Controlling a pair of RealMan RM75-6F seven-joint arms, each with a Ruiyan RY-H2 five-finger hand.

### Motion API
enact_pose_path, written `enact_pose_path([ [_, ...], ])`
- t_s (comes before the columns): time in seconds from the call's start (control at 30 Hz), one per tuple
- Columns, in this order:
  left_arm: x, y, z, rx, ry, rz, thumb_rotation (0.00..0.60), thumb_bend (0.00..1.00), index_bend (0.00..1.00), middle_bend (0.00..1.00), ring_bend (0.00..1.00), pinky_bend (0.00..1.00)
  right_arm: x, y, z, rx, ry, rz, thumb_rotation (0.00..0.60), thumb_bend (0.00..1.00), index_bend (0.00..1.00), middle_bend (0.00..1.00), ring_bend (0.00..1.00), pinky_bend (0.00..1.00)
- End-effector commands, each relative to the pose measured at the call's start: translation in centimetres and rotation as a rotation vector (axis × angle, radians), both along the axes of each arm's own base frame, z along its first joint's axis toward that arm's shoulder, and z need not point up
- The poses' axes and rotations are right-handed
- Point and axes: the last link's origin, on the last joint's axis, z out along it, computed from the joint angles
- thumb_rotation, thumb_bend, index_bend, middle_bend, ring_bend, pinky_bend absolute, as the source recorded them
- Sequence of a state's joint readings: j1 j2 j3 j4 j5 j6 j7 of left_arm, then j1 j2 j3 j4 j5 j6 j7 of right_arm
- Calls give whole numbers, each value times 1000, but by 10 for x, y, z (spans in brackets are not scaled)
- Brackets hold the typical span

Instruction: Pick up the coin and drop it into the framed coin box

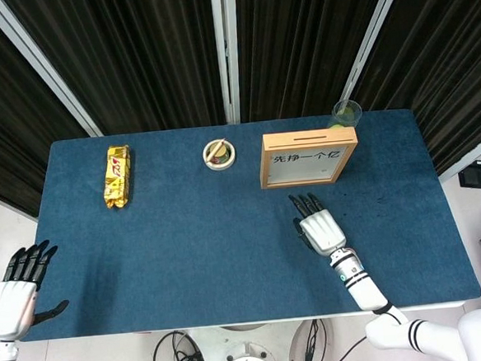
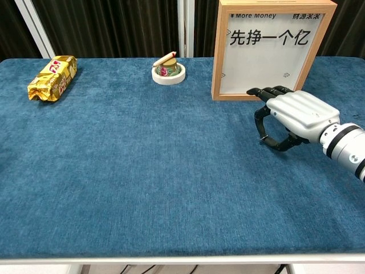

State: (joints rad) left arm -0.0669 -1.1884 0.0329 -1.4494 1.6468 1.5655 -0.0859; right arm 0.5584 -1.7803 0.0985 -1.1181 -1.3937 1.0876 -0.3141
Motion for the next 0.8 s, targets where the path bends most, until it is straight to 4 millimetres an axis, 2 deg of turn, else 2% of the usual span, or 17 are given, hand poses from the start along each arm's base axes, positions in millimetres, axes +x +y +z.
enact_pose_path([
  [0.03, 0, -1, 1, 3, -1, 2, 600, 98, 72, 0, 0, 0, 3, 1, 4, -9, -15, 13, 600, 359, 746, 40, 0, 0],
  [0.2, 0, -2, 3, 11, -7, -1, 600, 98, 73, 0, 0, 0, 19, 2, 27, -62, -67, 66, 600, 360, 774, 45, 0, 0],
  [0.5, 4, -2, 6, 19, -13, -23, 600, 98, 72, 0, 0, 0, 76, 2, 118, -234, -192, 189, 600, 359, 788, 50, 0, 0],
  [0.67, 7, 0, 6, 17, -13, -31, 600, 98, 72, 0, 0, 0, 111, -14, 158, -314, -190, 207, 600, 360, 790, 50, 0, 0],
  [0.8, 8, 0, 7, 16, -12, -30, 600, 98, 72, 0, 0, 0, 133, -41, 179, -370, -137, 169, 600, 361, 790, 50, 0, 0],
])
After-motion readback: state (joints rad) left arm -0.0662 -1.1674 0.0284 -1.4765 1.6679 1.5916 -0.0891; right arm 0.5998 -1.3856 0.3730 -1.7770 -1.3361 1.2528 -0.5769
